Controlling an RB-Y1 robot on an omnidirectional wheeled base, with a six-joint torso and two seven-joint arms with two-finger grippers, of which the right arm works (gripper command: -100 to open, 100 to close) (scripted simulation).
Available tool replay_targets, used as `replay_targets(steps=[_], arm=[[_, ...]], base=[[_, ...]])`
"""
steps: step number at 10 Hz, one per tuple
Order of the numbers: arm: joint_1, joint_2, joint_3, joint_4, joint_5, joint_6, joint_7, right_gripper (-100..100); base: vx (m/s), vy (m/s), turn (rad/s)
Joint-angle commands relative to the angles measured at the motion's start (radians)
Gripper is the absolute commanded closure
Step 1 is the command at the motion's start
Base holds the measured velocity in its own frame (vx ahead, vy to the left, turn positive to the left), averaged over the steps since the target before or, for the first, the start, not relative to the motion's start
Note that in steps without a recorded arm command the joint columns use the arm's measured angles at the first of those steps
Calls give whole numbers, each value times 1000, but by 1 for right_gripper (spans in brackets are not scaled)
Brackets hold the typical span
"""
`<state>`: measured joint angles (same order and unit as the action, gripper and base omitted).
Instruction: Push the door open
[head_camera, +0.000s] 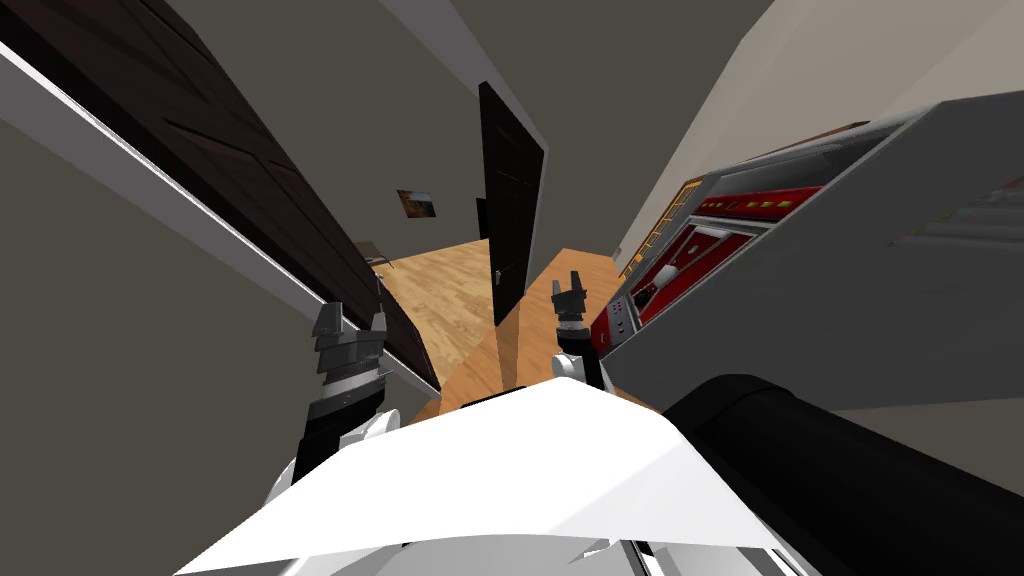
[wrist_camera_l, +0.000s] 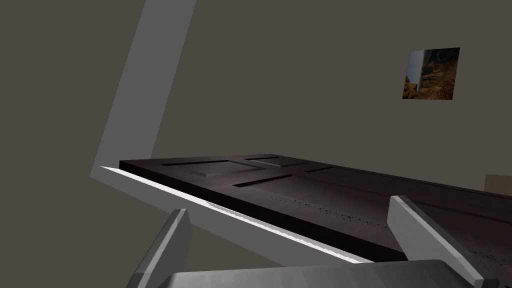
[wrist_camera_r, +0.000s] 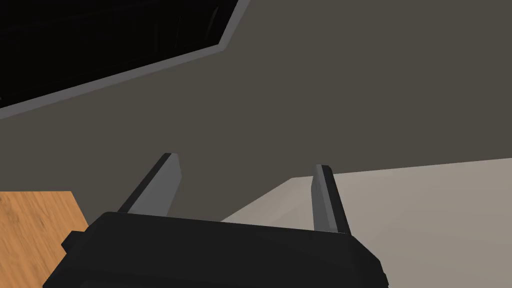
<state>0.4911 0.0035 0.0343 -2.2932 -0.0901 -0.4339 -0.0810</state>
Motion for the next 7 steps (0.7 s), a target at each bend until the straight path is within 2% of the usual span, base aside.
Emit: replay_targets(steps=[1, 3, 7], arm=[[-14, -8, 0, 34, 8, -8, -4, -100], [-25, -14, 1, 62, 14, -15, -8, -100], [-59, -30, 2, 149, 33, -37, -19, -100]], base=[[48, -19, 57], [74, -39, 49], [81, -55, 55]])
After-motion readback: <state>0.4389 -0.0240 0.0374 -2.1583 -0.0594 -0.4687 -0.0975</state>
